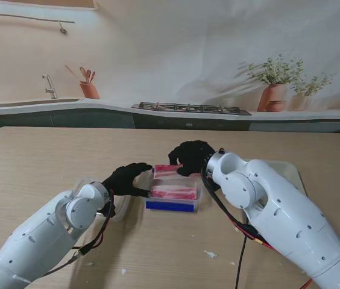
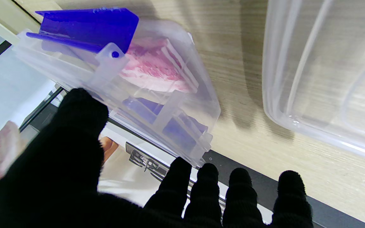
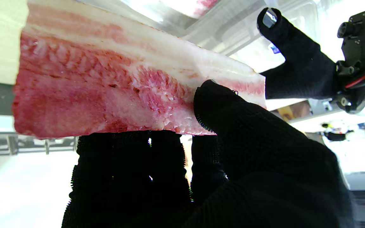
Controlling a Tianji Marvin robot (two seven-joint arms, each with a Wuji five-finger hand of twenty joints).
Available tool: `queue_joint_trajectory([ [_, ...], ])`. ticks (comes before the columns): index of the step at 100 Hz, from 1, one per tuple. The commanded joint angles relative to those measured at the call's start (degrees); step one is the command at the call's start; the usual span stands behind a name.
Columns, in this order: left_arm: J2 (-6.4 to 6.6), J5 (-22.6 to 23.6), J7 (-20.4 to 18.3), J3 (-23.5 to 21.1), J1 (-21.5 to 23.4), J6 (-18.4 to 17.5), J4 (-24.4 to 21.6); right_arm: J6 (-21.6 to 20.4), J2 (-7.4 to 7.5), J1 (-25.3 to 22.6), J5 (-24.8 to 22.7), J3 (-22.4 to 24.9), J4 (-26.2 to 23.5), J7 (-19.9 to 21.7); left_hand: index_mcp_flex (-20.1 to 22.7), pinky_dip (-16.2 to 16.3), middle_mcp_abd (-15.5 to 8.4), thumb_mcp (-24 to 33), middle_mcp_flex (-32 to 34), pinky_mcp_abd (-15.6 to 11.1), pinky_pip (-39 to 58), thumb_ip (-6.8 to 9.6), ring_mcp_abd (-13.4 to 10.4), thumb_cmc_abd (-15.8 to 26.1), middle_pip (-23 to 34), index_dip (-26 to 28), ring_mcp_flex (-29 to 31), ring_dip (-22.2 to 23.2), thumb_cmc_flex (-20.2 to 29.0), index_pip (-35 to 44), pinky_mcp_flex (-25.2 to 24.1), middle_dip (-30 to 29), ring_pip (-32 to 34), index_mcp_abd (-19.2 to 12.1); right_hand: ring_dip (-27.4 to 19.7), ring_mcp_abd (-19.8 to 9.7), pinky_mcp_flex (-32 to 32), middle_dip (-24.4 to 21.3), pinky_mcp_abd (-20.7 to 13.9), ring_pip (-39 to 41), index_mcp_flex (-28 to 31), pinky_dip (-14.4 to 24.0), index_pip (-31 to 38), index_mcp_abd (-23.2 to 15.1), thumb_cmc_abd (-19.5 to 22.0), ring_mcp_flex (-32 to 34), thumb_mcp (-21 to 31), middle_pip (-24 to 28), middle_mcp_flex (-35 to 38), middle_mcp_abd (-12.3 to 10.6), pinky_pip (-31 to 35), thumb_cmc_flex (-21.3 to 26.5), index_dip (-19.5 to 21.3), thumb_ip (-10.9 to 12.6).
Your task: Separate the bacon slices onto the tray
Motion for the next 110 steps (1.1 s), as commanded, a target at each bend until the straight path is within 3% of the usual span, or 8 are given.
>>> queue_joint_trajectory([
  [1, -0.01, 0.2, -1.3, 0.3, 0.8, 0.1, 0.4, -1.3, 1.27, -1.4, -1.7, 2.4, -1.6, 1.5, 0.7, 0.8, -2.3, 1.9, 0.0, 0.1, -2.2, 0.79, -1.4, -3.1, 0.4, 0.8, -2.2, 0.0, 1.4, 0.7, -0.9, -0.4, -0.3, 0.9, 1.5, 0.6, -0.7, 0.8, 0.1, 3.2, 2.3, 1.3, 5.2, -4.4, 1.7, 1.9, 4.0, 1.6, 0.6, 1.2, 2.0, 2.8, 3.8, -1.0],
  [26, 0.00, 0.4, -1.2, 0.2, 0.9, 0.1, 0.3, -6.9, 2.35, -8.7, -11.3, 15.0, -3.3, 1.4, 0.7, 0.8, -2.3, 1.8, 0.0, 0.1, -2.2, 0.76, -1.4, -3.0, 0.3, 0.8, -2.2, 0.0, 1.4, 0.7, -0.9, -0.4, -0.3, 0.9, 1.6, 0.5, -1.0, 1.7, 0.1, 2.7, 1.8, 1.0, 5.0, -5.6, 2.6, 1.2, 3.5, 1.4, 0.0, 0.6, 1.1, 2.9, 4.7, -0.7],
  [50, -0.01, 0.5, -1.1, 0.3, 0.9, 0.3, 0.2, -8.8, 2.61, -14.3, -18.5, 23.3, -0.2, -4.7, 0.7, 0.8, -2.3, 1.7, 0.0, 0.0, -2.3, 0.74, -1.4, -2.9, 0.3, 0.8, -2.2, 0.0, 1.4, 0.7, -0.9, -0.4, -0.3, 0.8, 1.8, 0.3, -1.4, 1.8, 0.0, 2.6, 1.7, 1.0, 4.8, -6.1, 2.8, 0.9, 3.2, 1.3, -0.2, 0.2, 0.6, 2.9, 5.1, -0.7],
  [75, 0.09, 0.9, -1.2, 0.3, 1.1, 0.7, -0.3, -8.6, 2.83, -18.0, -26.8, 26.7, 6.6, -20.4, 0.7, 1.2, -2.2, 1.5, -0.1, 0.0, -1.5, 0.73, -1.4, -2.7, 0.3, 0.8, -2.2, 0.1, 1.2, 0.7, -0.2, -0.4, -0.3, 1.0, 1.5, 0.1, -2.2, 1.7, 0.1, 1.7, 1.2, 0.6, 4.5, -6.3, 3.1, 0.2, 3.0, 1.3, -0.8, -0.5, -0.3, 2.6, 5.2, -0.6],
  [99, 0.04, 1.4, -0.7, 0.2, 1.2, 0.9, -0.5, -5.5, 2.85, -15.5, -27.4, 22.1, 18.1, -37.7, 0.6, 1.6, -2.3, 1.3, -0.1, 0.1, -0.7, 0.75, -1.4, -2.6, 0.2, 0.8, -2.2, 0.1, 1.2, 0.8, -0.8, -0.4, -0.3, 1.0, 1.1, 0.2, -2.5, 1.2, 0.5, 1.2, 1.2, 0.3, 4.6, -6.4, 2.6, 0.1, 3.3, 1.7, -1.0, -0.8, -1.0, 2.4, 5.3, -0.5],
  [110, 0.07, 1.5, -0.6, 0.0, 1.3, 1.1, -0.5, -4.5, 3.09, -13.6, -27.8, 19.8, 21.8, -41.9, 0.6, 1.5, -2.2, 1.3, -0.1, 0.0, -0.5, 0.75, -1.4, -2.6, 0.2, 0.8, -2.2, 0.0, 1.2, 0.7, -0.6, -0.5, -0.4, 1.0, 1.0, 0.2, -2.9, 1.1, 0.7, 1.1, 0.9, 0.1, 4.6, -6.4, 2.7, 0.0, 3.8, 2.0, -1.4, -0.9, -1.4, 2.1, 5.2, -0.6],
])
